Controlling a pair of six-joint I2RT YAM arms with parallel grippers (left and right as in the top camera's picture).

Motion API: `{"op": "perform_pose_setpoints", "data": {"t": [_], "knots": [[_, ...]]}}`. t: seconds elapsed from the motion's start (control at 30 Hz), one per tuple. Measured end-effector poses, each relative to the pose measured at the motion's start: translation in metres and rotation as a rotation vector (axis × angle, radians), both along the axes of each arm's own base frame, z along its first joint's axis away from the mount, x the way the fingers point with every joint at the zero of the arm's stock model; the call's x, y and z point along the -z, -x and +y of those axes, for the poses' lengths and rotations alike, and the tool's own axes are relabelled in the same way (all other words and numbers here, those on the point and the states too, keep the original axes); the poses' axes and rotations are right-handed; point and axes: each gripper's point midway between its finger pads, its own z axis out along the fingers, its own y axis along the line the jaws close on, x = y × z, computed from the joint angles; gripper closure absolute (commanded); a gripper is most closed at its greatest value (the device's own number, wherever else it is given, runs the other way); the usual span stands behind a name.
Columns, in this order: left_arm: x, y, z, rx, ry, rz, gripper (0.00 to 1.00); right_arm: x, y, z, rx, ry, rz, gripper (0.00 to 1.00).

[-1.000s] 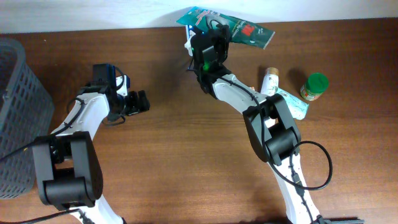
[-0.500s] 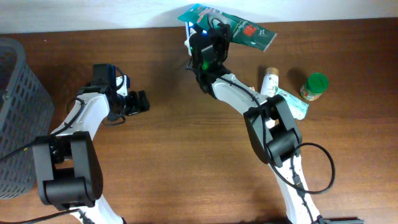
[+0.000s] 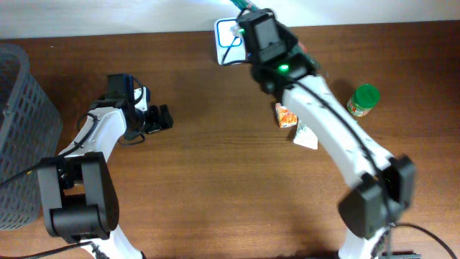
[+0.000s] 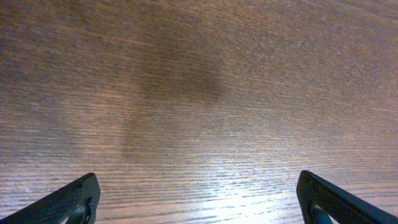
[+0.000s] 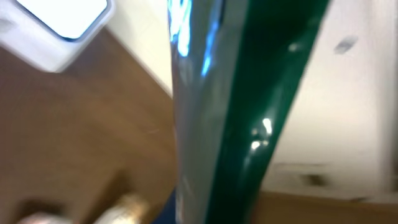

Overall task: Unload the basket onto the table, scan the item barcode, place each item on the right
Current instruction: 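Carry the 3M package right and drop it beside the jar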

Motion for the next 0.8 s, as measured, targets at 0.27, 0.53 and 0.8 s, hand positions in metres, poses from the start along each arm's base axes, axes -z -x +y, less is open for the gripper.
{"op": "perform_pose_setpoints", "data": {"t": [0.27, 0.53, 0.8], "knots": [[0.0, 0.0, 0.0, 0.0, 0.0, 0.001, 0.01, 0.008, 0.066, -0.081, 0.154, -0.311, 0.269, 0.96], [0.0, 0.0, 0.0, 0.0, 0.0, 0.0, 0.01, 0.072, 0.094, -0.138, 0.328, -0.437, 0.524, 0.96], [0.0, 0.0, 0.0, 0.0, 0.0, 0.0, 0.01, 0.106, 0.104, -0.175, 0.464, -0.5, 0.598, 0.33]]}}
